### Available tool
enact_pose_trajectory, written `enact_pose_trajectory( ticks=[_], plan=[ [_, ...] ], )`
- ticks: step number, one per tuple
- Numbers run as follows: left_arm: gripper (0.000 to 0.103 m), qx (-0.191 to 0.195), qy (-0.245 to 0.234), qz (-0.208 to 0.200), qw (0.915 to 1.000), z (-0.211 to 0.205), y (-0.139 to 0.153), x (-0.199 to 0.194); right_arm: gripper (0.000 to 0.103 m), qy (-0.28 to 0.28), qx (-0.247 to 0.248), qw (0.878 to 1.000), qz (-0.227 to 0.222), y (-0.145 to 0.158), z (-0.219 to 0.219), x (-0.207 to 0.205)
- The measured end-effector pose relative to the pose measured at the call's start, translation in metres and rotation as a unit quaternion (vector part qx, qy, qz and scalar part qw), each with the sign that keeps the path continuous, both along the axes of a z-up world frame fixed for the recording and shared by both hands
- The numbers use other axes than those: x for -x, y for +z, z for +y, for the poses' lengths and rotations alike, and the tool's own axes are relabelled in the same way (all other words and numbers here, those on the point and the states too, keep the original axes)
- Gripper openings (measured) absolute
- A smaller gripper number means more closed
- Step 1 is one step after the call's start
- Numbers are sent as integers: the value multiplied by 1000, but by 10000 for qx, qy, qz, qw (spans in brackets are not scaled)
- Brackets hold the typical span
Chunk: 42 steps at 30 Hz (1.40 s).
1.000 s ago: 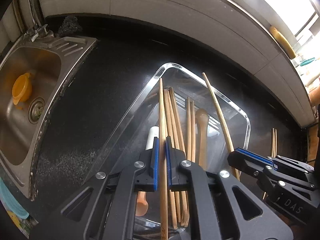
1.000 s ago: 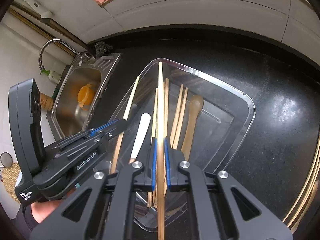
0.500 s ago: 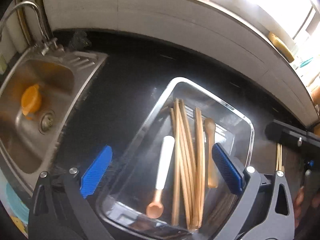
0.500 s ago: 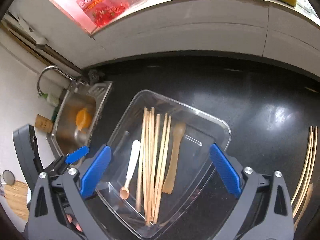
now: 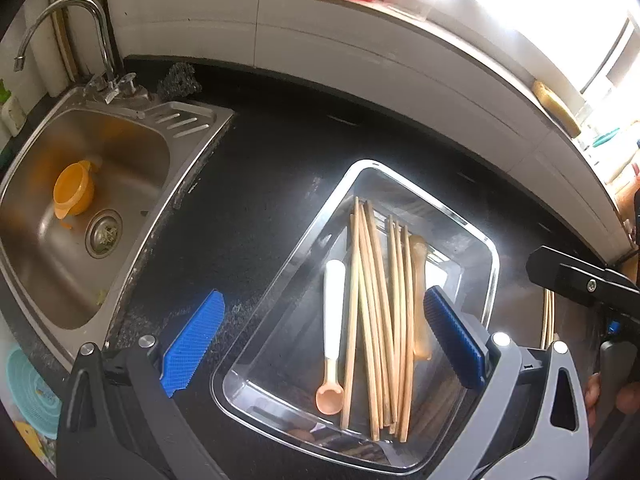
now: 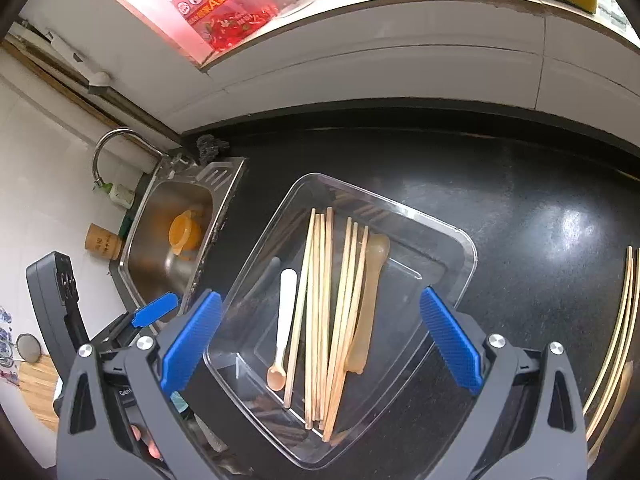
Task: Organize utensils
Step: 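Lower both chopsticks into the tray and open both tools, then move both open tools back over the remaining chopsticks and wooden spoon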
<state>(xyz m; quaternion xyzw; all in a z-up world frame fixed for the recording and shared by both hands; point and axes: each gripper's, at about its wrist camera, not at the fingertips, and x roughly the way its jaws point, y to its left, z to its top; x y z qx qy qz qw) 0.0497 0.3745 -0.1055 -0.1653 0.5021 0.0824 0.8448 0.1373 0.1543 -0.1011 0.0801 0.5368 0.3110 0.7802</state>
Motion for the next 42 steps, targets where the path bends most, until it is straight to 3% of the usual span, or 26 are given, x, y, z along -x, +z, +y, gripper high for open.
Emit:
enact_pose_trajectory(
  ticks=[7,12,17,22,28,35,42],
  plan=[
    [97,-70,-161,-67,9998,-30,9,12,96,-117,-55,9999,-102,8,-31,17],
    [97,-99,-396,-118,9991,-71,14,13,96,-464,-11,9987,-229,13,-86,30],
    [97,-72,-822,-260,9963,-138,19,6,97,-987,218,9939,-434,14,-176,45],
    [97,-21,-1267,-292,9915,-220,16,2,97,-1426,749,9849,-635,10,-272,67],
    [97,-86,-1785,-188,9837,-309,6,8,97,-1553,1240,9770,-774,1,-347,99],
    [97,-213,-2047,57,9786,-358,-10,10,96,-1437,1288,9790,-655,-15,-370,111],
    [97,-352,-2112,208,9766,-362,-25,1,96,-1271,1393,9799,-651,-29,-361,106]
  ],
)
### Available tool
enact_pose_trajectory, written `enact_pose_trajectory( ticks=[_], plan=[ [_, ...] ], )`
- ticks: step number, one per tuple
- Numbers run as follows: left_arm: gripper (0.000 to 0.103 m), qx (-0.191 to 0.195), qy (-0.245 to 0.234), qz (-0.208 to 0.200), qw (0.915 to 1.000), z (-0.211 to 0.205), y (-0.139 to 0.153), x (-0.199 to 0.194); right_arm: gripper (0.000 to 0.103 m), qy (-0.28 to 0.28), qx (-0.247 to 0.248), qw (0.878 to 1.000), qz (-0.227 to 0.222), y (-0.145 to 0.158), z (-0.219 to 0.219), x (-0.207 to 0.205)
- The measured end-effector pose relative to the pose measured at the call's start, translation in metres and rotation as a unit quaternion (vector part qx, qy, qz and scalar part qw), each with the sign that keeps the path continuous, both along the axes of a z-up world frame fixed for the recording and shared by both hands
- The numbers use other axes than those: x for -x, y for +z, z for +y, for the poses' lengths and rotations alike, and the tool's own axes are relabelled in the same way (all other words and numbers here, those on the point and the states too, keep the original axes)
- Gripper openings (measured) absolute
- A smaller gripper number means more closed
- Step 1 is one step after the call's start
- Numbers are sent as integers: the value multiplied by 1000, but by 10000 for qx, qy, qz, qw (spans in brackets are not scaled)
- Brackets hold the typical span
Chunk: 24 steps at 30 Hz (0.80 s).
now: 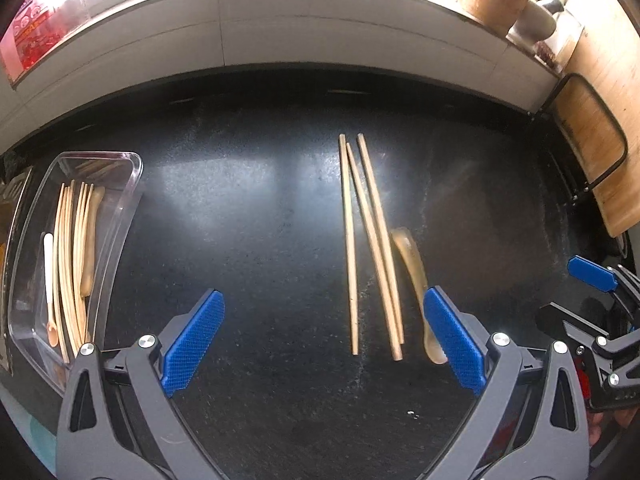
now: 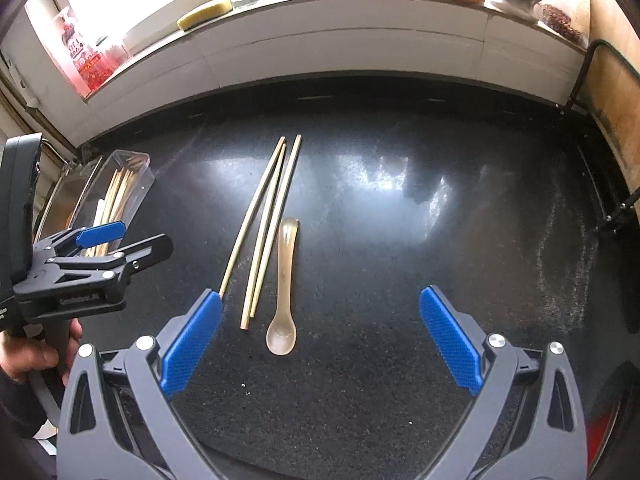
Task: Organize utensils
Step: 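Move both open tools back over the remaining chopsticks and wooden spoon, then grasp a chopstick with the left tool while the right tool grasps the wooden spoon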
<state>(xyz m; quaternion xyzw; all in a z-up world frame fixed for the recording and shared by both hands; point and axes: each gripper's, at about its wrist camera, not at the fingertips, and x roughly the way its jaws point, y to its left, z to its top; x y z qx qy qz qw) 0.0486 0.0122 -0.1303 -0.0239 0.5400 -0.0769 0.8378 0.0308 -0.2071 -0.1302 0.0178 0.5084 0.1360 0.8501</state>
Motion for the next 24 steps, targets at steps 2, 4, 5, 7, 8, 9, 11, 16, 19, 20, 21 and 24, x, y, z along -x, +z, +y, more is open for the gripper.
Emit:
enact_pose_trajectory(
  ticks=[2,4,5,7,8,9,11,16,19,20,21,24],
  plan=[
    [97,-42,-57,34,10000,0,-11,-5,96,56,103,9999,7,-9,7,-3],
    [97,-59,-134,75,9999,2,-23,-10,97,132,200,9997,71,-26,16,-6],
    [97,-84,-183,103,9997,1,-30,-12,96,160,244,9995,100,-32,19,-7],
    [97,-88,-324,155,9993,-1,-46,-19,96,238,385,9989,130,-49,27,-11],
    [97,-94,-386,169,9991,-2,-52,-21,96,293,463,9984,141,-57,30,-13],
    [97,-118,-438,183,9988,-3,-59,-24,96,358,580,9975,163,-67,34,-15],
    [97,-194,-540,249,9980,-4,-73,-33,96,419,693,9965,214,-80,39,-18],
    [97,-337,-799,187,9961,-6,-88,-50,90,525,917,9941,256,-103,49,-25],
    [97,-464,-1015,-6,9937,-12,-90,-58,90,551,875,9946,133,-102,54,-31],
    [97,-535,-1075,-80,9927,-15,-91,-62,90,550,867,9947,100,-101,54,-35],
    [97,-585,-1154,-159,9915,-17,-92,-65,90,550,867,9947,100,-101,54,-35],
    [97,-609,-1328,-326,9887,-24,-92,-72,84,566,836,9949,16,-98,49,-47]
  ],
)
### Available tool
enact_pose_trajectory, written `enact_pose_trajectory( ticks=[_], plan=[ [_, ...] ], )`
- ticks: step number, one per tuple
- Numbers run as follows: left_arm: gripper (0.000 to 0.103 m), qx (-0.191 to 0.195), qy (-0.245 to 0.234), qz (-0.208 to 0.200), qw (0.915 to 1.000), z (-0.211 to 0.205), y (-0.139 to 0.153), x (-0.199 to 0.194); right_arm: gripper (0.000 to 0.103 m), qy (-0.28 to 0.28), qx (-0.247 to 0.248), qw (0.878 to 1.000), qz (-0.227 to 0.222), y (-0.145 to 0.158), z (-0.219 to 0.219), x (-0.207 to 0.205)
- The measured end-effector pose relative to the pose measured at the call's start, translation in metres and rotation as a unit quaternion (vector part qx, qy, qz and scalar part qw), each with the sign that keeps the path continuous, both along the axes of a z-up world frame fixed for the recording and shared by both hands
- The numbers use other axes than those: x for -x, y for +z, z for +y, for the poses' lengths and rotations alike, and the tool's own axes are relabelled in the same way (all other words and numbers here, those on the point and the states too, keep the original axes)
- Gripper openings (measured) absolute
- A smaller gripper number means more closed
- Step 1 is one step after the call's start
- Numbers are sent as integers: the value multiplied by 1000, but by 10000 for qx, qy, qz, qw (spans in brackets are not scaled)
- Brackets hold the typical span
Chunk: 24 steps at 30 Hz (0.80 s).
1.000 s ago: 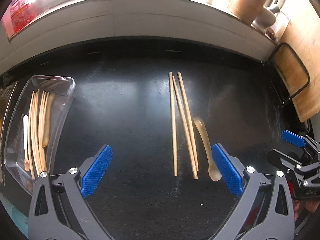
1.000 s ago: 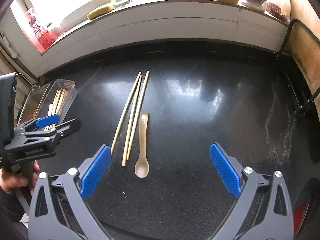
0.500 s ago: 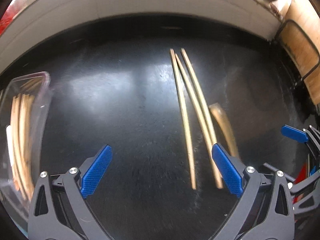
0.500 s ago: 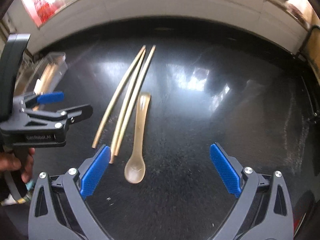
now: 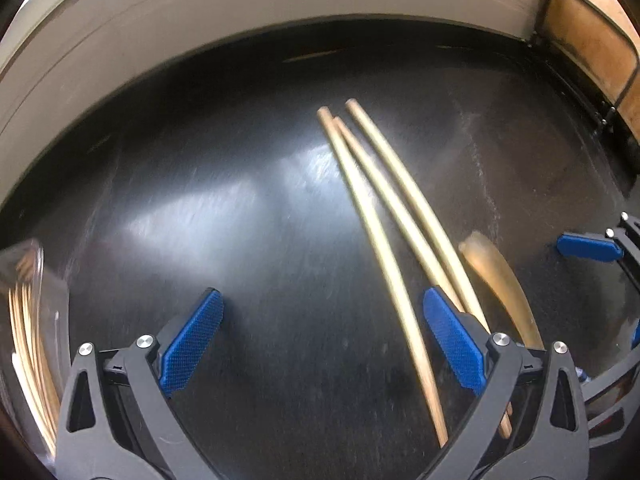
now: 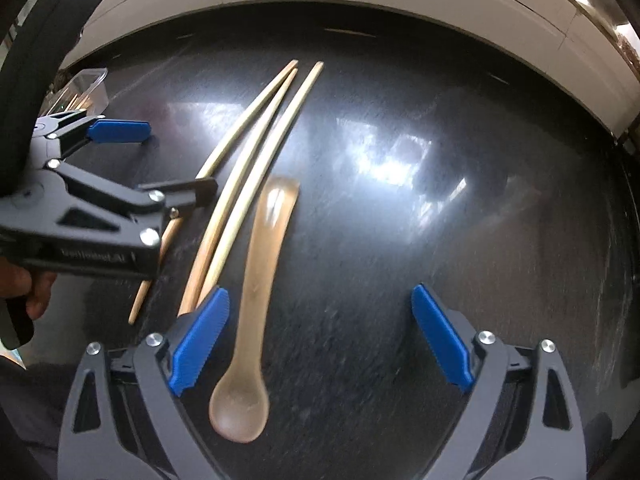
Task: Organize utensils
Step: 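Grasp a chopstick with the left tool while the right tool grasps the wooden spoon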
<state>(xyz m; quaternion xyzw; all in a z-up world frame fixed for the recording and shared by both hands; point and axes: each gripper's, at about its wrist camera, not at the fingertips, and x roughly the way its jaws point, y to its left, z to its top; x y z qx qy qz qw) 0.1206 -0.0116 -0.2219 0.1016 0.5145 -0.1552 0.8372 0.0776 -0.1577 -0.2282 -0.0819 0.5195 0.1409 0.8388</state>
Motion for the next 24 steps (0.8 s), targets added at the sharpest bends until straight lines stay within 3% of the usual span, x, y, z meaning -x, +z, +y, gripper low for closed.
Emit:
enact_pose_trajectory(
  ticks=[3,5,6,7,8,9,12,13,19,24],
  plan=[
    [97,37,-62,-111,9999,-5,0,-3,76,73,-14,10000,-3,1,-1,-5],
    [90,80,-112,-190,9997,-7,1,-5,68,191,-17,9998,-32,3,-3,-8],
    [78,99,-123,-242,9996,-8,3,-6,55,191,-17,9998,-32,3,-3,-8],
    [70,115,-130,-288,9994,-10,5,-6,32,215,-17,9998,-57,6,-3,-8],
    [55,133,-123,-313,9993,-11,7,-7,21,222,-24,9997,-54,8,-4,-9],
    [47,151,-108,-315,9993,-12,8,-8,17,223,-9,9997,-30,9,-3,-11],
    [14,213,-117,-316,9992,-14,11,-10,15,230,-33,9997,58,11,-2,-13],
    [7,243,-108,-262,9993,-14,12,-11,15,225,-35,9997,86,11,-2,-14],
    [6,367,153,-31,9992,-5,17,-14,15,70,-154,9995,257,11,-9,-25],
    [6,393,337,-66,9986,3,36,-5,15,-135,-257,9995,115,26,-20,-17]
  ],
)
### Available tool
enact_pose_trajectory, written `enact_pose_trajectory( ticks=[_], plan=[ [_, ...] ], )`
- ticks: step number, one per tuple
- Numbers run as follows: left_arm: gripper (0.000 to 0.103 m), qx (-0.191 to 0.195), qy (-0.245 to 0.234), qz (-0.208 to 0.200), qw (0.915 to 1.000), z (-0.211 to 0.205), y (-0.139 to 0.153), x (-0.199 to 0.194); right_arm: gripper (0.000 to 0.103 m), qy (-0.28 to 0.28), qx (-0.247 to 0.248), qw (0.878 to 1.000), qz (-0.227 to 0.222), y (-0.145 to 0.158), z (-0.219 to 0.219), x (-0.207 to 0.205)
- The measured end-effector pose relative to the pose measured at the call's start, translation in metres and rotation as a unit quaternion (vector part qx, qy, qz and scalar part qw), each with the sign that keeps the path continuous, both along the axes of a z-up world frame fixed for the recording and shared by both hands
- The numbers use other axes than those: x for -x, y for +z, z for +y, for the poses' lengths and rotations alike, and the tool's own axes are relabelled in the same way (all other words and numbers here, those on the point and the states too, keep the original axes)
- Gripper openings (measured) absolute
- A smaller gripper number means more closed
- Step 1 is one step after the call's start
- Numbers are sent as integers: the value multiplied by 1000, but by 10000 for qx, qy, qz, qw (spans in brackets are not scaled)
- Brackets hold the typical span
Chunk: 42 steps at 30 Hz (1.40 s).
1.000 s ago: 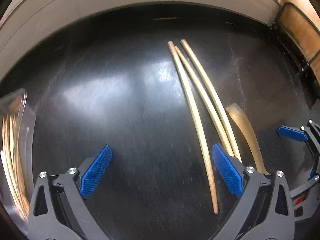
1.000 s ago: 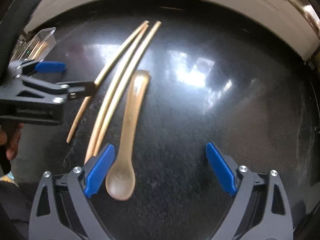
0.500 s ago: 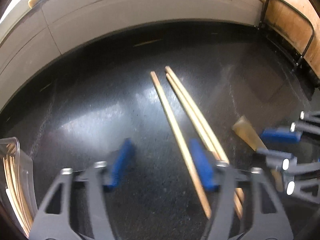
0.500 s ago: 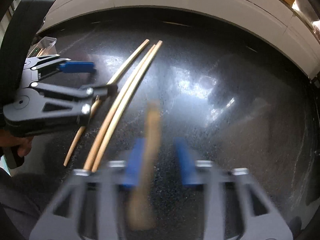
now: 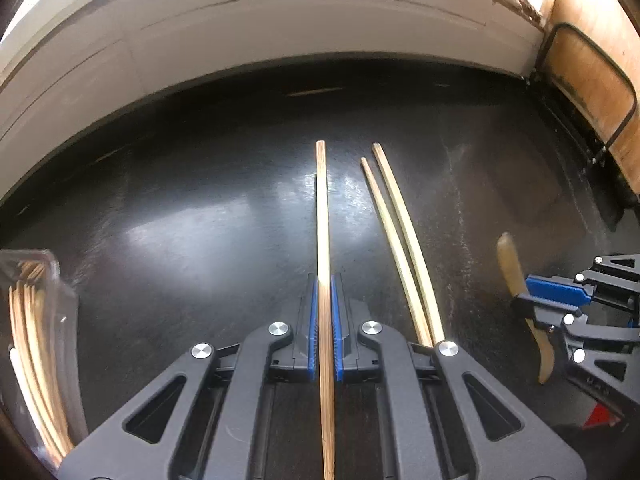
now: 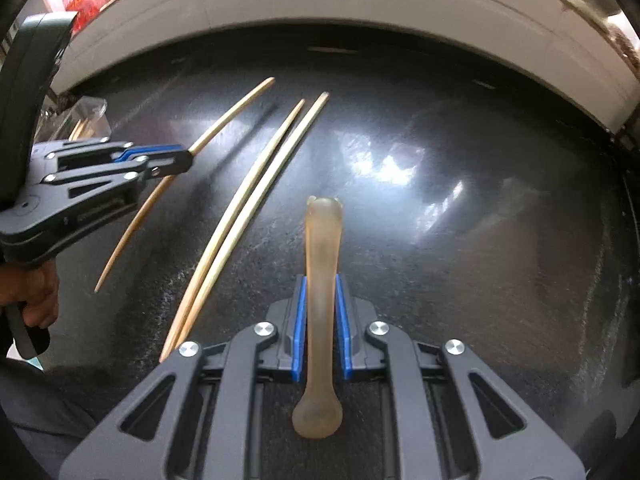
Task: Organize utensils
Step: 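Grasp a chopstick with the left tool while the right tool grasps the wooden spoon, then carry the chopstick and wooden spoon over the clear tray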
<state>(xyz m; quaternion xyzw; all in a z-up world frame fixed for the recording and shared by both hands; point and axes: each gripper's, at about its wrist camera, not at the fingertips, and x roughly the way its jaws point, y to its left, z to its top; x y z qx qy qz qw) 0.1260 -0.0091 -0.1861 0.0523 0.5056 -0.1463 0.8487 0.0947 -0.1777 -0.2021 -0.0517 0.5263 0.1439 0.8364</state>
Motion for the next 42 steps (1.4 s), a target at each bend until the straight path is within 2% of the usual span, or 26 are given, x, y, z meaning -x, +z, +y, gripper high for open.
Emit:
enact_pose_trajectory(
  ticks=[8,18,22,30,38,42],
  plan=[
    [6,125,414,-116,9990,32,55,35,15,-111,-138,9995,-276,35,-6,19],
    [6,207,1019,-108,9945,89,91,81,15,-1,-526,9979,-389,82,23,36],
    [6,279,1388,-139,9898,131,107,94,15,201,-807,9960,-321,99,58,32],
    [6,305,2086,-415,9767,228,136,120,15,884,-1421,9853,-343,135,162,35],
    [6,332,2559,-486,9649,295,143,142,15,1441,-1594,9763,-260,143,247,42],
    [6,388,2671,-478,9617,315,142,144,15,1574,-1610,9741,-190,146,272,42]
  ],
)
